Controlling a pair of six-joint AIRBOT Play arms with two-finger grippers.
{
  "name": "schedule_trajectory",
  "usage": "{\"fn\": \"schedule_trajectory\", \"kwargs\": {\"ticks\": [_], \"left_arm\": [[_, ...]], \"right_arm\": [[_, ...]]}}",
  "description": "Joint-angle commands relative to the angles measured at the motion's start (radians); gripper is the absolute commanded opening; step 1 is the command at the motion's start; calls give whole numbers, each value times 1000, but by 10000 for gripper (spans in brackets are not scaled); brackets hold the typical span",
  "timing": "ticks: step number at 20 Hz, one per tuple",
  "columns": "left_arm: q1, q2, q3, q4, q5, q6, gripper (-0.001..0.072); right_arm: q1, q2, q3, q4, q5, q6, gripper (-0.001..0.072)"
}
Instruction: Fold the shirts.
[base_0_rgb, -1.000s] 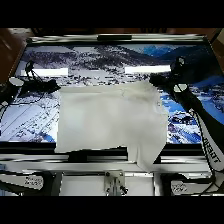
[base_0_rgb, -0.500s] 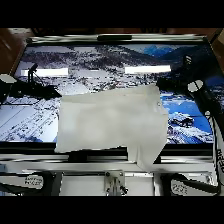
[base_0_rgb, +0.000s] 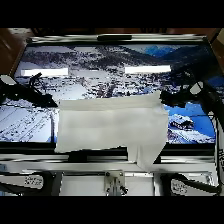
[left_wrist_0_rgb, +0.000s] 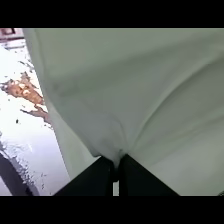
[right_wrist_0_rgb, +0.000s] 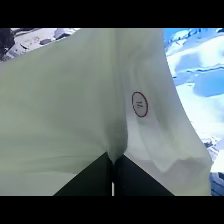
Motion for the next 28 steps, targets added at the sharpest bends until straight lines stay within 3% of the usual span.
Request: {"fn": "schedule_trajectory", "kwargs": {"ticks": [1,9,10,11,12,13,16,19,22,28], "left_arm": [[-12,-31,0,19,9,-34,37],[-32,-68,0,19,5,-123,38],[-32,-68,0,19,-1,-130,47],[-31,-68,1,20,-9,-130,201],[-27,-66,2,20,-32,-138,531],[-18,-66,7,24,-78,-154,704],[46,-50,40,42,-249,-199,681],[139,35,11,74,-325,-196,676],[225,160,-191,80,-299,-158,677],[269,270,-660,78,-130,-81,675]], "right_arm": [[2,-31,0,-49,42,67,61],[1,-73,0,6,50,89,72],[1,-72,0,19,49,89,200],[1,-69,1,23,51,78,560],[0,-60,1,21,61,69,616],[-4,-41,1,7,77,68,616],[-45,69,1,-97,191,42,615],[-153,164,0,-208,433,-56,612],[-292,221,-24,-214,562,-128,612],[-367,262,-113,-135,531,-145,612]]}}
